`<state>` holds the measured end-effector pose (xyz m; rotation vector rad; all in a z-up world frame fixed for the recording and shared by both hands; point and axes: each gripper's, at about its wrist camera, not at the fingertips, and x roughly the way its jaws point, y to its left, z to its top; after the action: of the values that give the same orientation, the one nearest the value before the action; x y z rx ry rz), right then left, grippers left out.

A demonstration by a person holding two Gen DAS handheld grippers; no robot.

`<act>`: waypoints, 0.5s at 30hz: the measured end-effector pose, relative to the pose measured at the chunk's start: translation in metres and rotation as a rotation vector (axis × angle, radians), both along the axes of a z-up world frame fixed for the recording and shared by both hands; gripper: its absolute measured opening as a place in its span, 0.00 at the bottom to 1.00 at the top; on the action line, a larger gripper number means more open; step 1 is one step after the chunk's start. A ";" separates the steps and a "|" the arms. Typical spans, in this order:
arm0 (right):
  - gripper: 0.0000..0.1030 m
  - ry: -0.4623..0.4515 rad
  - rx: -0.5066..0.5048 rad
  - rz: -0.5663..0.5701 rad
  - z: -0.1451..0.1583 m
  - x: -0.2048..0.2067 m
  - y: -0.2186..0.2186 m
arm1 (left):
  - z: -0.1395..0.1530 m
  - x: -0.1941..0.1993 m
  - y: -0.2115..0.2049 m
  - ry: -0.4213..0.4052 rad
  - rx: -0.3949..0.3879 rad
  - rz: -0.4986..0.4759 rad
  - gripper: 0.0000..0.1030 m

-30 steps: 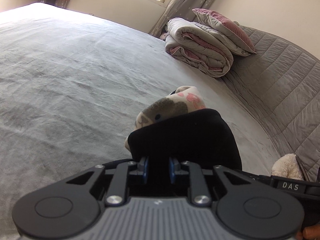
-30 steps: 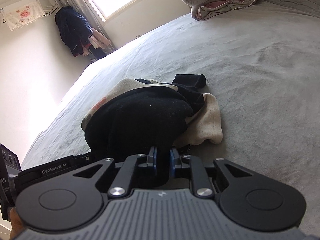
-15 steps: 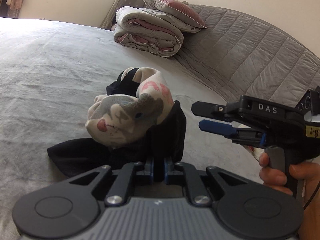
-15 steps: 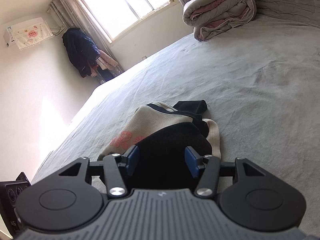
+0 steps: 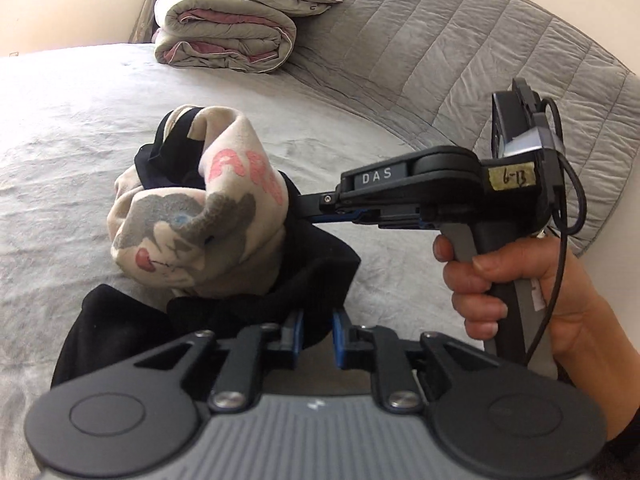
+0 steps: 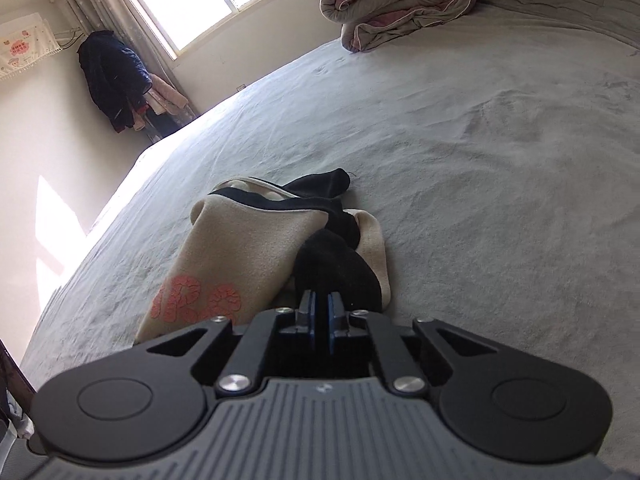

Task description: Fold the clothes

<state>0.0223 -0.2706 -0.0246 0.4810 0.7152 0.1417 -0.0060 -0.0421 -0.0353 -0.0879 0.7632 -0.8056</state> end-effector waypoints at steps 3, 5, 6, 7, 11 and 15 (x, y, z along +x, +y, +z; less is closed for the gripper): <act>0.06 -0.009 -0.023 -0.026 0.005 -0.001 -0.008 | 0.015 0.004 0.011 -0.009 -0.024 0.061 0.40; 0.06 -0.018 -0.040 -0.045 0.009 -0.002 -0.014 | 0.024 0.008 0.015 -0.024 -0.024 0.089 0.44; 0.05 -0.021 -0.042 -0.053 0.010 -0.002 -0.019 | 0.029 0.010 0.016 -0.034 -0.020 0.099 0.44; 0.06 -0.019 -0.036 -0.060 0.011 -0.002 -0.022 | 0.034 0.012 0.018 -0.046 -0.014 0.111 0.45; 0.05 0.000 -0.034 -0.094 0.010 0.001 -0.033 | 0.045 0.027 0.023 -0.069 -0.003 0.179 0.50; 0.00 -0.016 -0.077 -0.147 0.015 0.001 -0.039 | 0.050 0.044 0.024 -0.077 0.028 0.278 0.53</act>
<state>0.0228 -0.3096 -0.0098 0.4568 0.6646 -0.0193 0.0383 -0.0176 0.0149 -0.1335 0.6719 -0.5311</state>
